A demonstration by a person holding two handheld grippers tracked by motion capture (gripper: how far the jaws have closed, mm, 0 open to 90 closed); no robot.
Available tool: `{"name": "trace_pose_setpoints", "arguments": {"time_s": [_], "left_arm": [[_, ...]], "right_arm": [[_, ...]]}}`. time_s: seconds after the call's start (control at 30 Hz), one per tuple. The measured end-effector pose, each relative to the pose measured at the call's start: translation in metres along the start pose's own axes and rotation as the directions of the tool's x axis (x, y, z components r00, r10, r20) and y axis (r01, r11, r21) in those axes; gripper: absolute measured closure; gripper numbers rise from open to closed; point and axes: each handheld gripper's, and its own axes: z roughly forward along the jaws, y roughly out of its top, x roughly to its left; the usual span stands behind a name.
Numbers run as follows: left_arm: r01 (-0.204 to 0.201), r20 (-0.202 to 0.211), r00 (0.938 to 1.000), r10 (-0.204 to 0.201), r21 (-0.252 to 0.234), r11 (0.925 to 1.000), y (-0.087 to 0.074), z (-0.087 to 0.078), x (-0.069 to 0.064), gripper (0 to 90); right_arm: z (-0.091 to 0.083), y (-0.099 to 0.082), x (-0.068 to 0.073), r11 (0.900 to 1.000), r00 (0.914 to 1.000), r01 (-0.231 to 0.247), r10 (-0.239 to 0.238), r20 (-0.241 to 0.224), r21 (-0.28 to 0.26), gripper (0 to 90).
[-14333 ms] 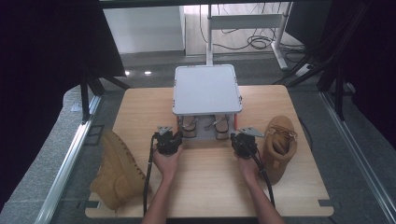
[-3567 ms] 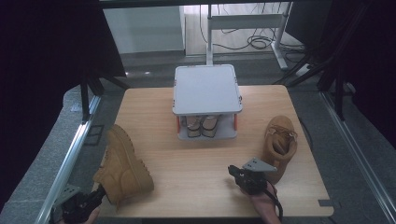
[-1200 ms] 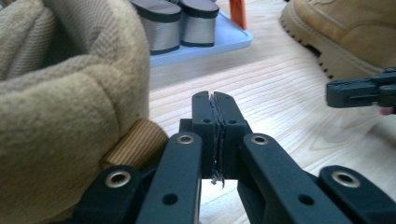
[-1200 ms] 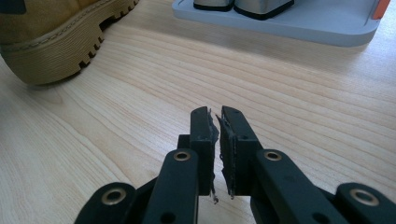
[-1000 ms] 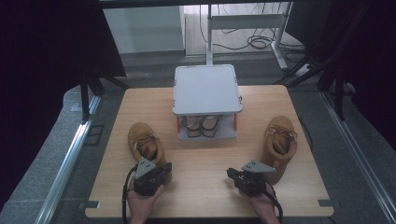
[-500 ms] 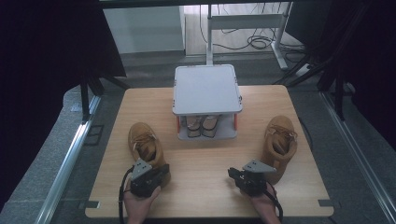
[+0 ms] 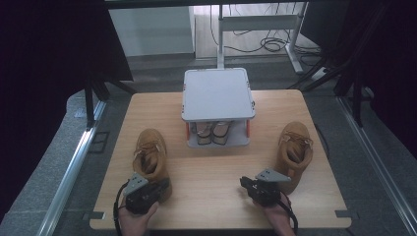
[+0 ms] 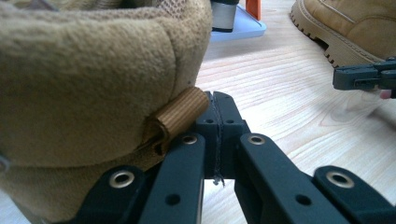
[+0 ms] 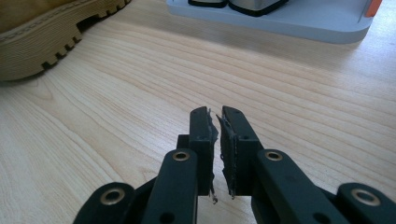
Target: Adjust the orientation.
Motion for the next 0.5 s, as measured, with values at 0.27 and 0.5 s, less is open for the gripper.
{"name": "trace_pose_setpoints", "arguments": {"time_s": [0.27,0.5], "left_arm": [[0.027,-0.004,0.9996,-0.027,-0.006,0.9996,-0.005,-0.015,0.011,90.0],[0.046,-0.015,0.9988,-0.046,-0.013,0.9989,-0.007,-0.025,0.020,90.0]], "right_arm": [[0.002,-0.001,0.000,0.9999,1.0000,0.007,-0.007,-0.003,0.010,82.9],[0.004,-0.002,0.001,0.9997,0.9999,0.015,-0.015,-0.004,0.019,79.8]]}}
